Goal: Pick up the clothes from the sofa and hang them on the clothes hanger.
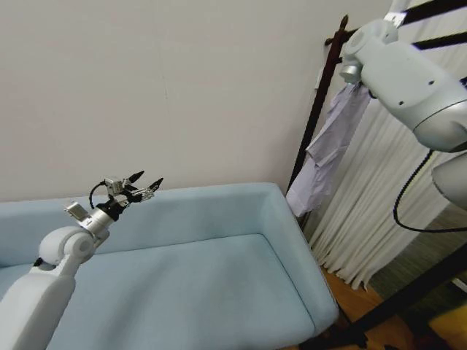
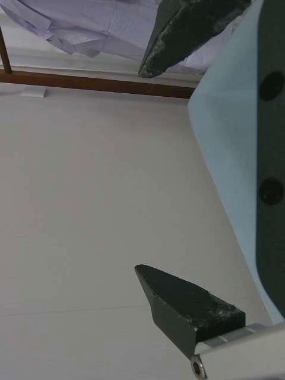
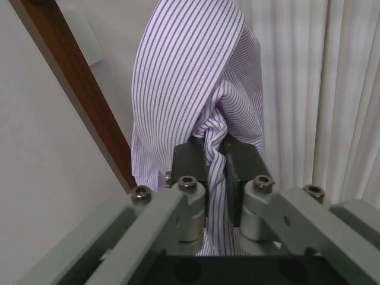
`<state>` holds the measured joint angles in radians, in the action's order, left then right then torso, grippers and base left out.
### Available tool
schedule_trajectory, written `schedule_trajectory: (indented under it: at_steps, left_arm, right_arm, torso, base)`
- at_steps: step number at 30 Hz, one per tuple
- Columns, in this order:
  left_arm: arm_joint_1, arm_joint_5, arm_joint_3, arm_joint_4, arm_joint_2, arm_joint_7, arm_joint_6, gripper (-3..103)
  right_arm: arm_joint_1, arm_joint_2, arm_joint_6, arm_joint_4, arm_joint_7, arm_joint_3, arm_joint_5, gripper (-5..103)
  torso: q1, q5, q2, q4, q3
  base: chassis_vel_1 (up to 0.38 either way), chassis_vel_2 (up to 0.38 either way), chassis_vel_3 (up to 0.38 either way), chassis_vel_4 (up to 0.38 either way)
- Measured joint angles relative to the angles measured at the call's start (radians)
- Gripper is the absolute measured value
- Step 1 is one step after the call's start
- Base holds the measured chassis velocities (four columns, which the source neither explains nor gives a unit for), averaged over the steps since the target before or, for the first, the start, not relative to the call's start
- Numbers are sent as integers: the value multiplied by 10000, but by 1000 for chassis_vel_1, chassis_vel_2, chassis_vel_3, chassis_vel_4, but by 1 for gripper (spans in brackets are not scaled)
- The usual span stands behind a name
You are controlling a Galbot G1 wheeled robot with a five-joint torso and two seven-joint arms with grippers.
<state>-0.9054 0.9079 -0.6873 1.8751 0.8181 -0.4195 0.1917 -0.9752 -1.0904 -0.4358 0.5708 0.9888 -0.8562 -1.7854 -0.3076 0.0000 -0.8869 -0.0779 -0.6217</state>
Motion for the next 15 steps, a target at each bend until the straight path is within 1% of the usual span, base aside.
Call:
schedule_trajectory:
  at_steps: [2,3,5,6,8,9,10,11,12,13,15]
  left_arm:
    - [14,26,-11,0,-46,-12,0,100]
    - [14,26,-11,0,-46,-12,0,100]
    - [43,41,-11,-1,-68,-13,1,100]
    - [59,47,-11,-4,-74,-16,2,100]
    - [86,52,13,-23,-83,-24,3,100]
    - [86,52,13,-23,-83,-24,3,100]
    - [87,52,19,-28,-83,-28,3,100]
    - [88,52,23,-29,-83,-30,4,100]
    - [88,52,25,-30,-79,-30,3,100]
    - [86,52,23,-31,-62,-31,3,100]
    - [85,52,12,-31,-46,-29,4,100]
  right_arm:
    - [0,-15,-41,-40,-43,5,60,17]
    - [0,-15,-41,-40,-43,5,60,17]
    - [5,-20,-56,-41,-65,6,134,27]
    - [11,-12,-60,-19,-72,6,150,27]
    - [39,12,-62,52,-72,-7,214,38]
    - [39,12,-62,52,-72,-7,214,38]
    - [43,28,-62,81,-72,-45,282,44]
    - [44,49,-57,120,-81,-106,371,44]
    - [44,87,-48,191,-94,-211,462,49]
    - [39,193,-32,407,-122,-414,558,60]
    - [20,291,-13,604,-146,-581,595,60]
  torso:
    - [0,0,0,0,0]
    - [0,0,0,0,0]
    - [0,-1,0,1,0]
    - [1,-1,0,1,0]
    - [0,0,0,1,0]
    - [0,0,0,1,0]
    - [0,0,0,1,0]
    - [0,-1,0,1,0]
    - [0,-1,-1,1,0]
    - [0,0,0,0,-1]
    - [0,0,0,1,-1]
  base:
    - [0,0,0,0]
    - [0,0,0,0]
    - [0,0,0,0]
    - [0,0,0,0]
    - [0,0,0,0]
    - [0,0,0,0]
    - [0,0,0,0]
    - [0,0,0,0]
    - [0,0,0,0]
    - [0,0,0,0]
    - [0,0,0,0]
